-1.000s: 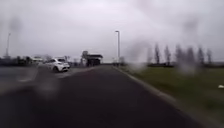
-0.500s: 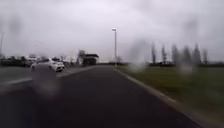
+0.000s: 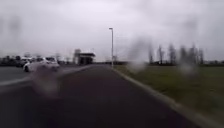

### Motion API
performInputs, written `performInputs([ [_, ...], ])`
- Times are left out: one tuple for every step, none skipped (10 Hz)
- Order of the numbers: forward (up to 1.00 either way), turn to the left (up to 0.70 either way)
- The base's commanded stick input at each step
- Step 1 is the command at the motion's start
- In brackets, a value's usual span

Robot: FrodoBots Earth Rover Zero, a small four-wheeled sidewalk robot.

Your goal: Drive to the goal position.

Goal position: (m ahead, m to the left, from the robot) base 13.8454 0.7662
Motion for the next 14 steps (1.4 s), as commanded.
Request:
performInputs([
  [0.85,0.0],
  [0.85,0.0],
  [0.85,0.0],
  [0.85,0.0],
  [0.85,0.0],
  [0.85,0.0],
  [0.85,0.0],
  [0.85,0.0],
  [0.85,0.04],
  [0.85,0.08],
  [0.85,0.34],
  [0.85,0.34],
  [0.85,0.34],
  [0.85,0.34],
])
